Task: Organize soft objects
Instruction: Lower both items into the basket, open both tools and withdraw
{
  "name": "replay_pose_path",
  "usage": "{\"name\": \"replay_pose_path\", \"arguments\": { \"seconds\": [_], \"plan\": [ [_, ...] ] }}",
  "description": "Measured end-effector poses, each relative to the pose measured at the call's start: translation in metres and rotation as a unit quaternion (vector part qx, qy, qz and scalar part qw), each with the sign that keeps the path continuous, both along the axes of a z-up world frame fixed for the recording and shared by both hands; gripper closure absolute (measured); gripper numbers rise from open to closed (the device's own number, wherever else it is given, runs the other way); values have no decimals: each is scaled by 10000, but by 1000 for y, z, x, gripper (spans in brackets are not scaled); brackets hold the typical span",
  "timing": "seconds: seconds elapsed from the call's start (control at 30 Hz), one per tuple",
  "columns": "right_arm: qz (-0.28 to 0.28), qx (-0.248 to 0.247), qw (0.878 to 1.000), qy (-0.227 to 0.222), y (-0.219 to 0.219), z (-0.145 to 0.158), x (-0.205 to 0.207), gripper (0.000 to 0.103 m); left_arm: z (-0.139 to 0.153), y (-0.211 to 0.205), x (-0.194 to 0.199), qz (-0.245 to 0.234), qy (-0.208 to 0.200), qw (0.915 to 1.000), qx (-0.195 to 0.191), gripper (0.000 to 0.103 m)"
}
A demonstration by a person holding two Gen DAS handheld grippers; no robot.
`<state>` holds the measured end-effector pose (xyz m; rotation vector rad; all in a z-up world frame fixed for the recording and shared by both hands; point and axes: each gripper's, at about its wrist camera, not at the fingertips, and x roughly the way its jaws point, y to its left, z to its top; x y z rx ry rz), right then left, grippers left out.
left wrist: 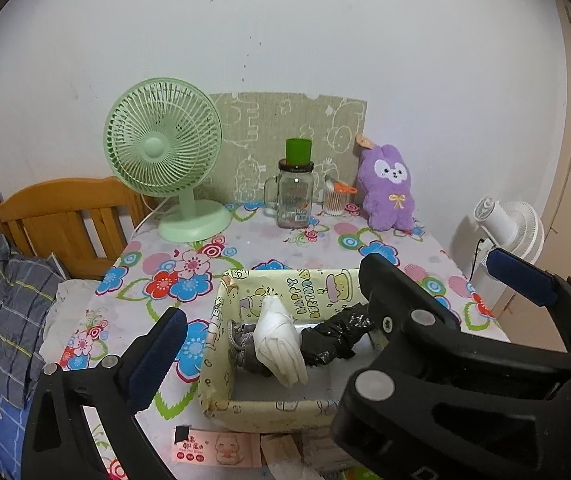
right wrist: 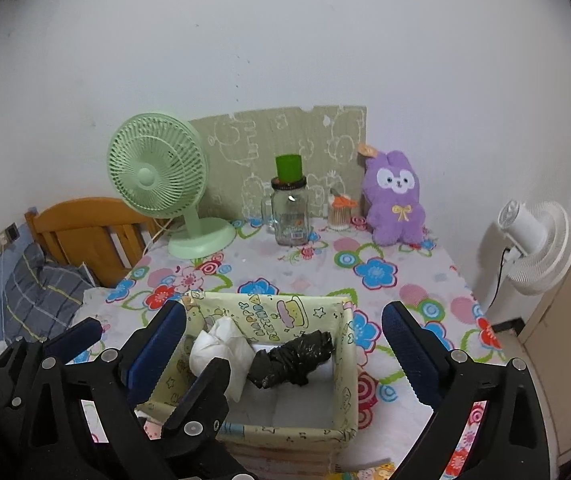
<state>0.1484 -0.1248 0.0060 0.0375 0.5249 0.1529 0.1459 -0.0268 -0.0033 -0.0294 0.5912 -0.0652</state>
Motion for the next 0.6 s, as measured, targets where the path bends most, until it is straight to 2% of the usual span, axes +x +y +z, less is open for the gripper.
{"name": "replay_pose_path", "arguments": {
  "seconds": [0.17, 0.6],
  "plan": [
    [-53, 118, 9998, -126, -5, 7, -21, 3, 6, 0, -16, -34, -110, 9999, 3, 0],
    [-23, 57, 9997, -254, -7, 11, -63, 3, 8, -7, -56, -85, -345, 9993, 111, 0]
  ]
}}
